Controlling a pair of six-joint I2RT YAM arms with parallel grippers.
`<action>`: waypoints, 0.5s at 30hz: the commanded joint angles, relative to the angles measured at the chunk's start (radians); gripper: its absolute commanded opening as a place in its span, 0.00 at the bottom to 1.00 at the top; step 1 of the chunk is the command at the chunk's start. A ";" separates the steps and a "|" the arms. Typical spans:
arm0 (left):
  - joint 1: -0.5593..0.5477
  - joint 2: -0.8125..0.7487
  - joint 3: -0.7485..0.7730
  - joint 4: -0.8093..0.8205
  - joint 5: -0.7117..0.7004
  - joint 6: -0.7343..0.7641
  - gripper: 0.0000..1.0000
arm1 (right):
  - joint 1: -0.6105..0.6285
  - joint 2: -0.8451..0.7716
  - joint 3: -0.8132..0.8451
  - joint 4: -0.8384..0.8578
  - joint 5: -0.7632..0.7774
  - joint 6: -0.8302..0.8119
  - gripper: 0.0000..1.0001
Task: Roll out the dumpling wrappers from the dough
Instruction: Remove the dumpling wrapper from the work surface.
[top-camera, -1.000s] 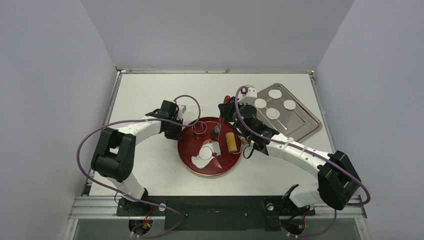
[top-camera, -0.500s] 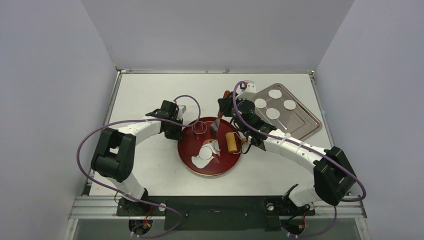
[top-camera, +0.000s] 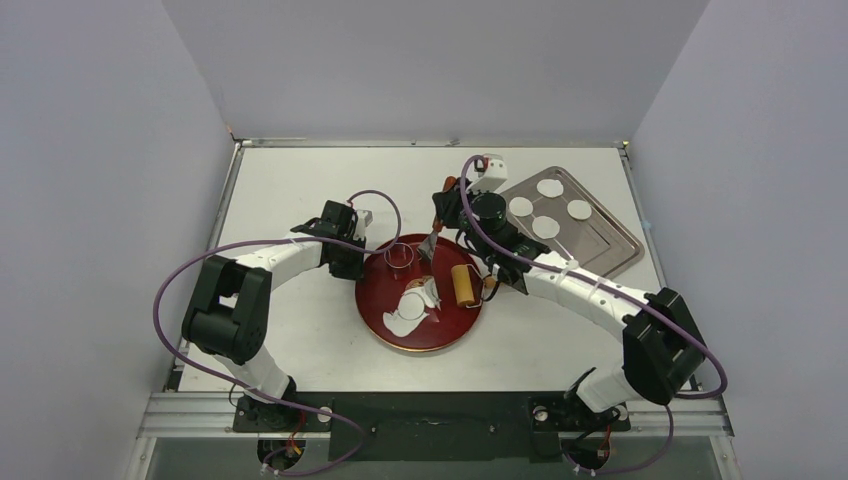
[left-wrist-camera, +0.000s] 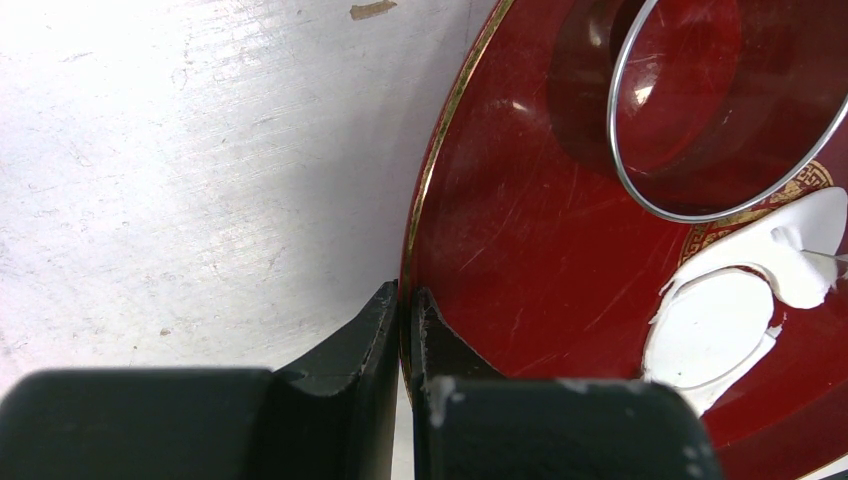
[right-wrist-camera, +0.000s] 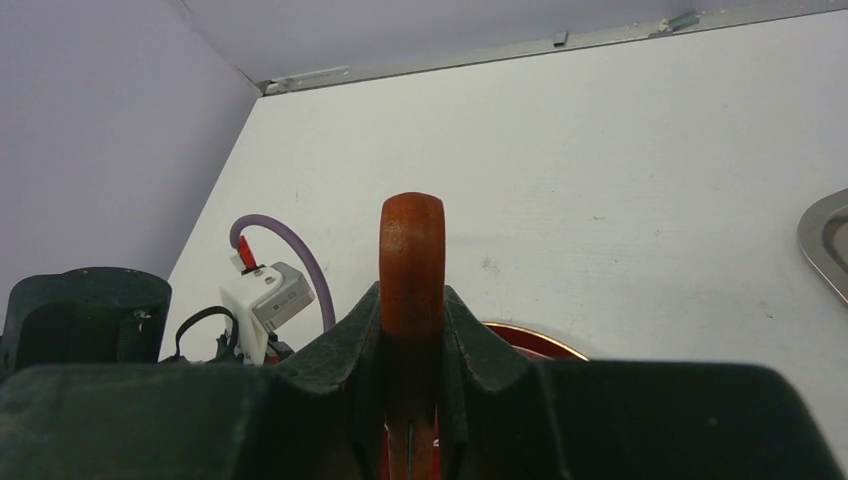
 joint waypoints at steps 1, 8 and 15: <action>0.002 -0.036 0.002 0.023 -0.006 0.030 0.00 | -0.006 -0.079 0.067 0.018 -0.069 -0.023 0.00; 0.002 -0.042 -0.001 0.028 -0.007 0.028 0.00 | 0.010 -0.167 -0.025 -0.037 -0.088 0.034 0.00; 0.002 -0.036 -0.003 0.030 -0.007 0.027 0.00 | 0.017 -0.204 -0.137 0.014 -0.061 0.059 0.00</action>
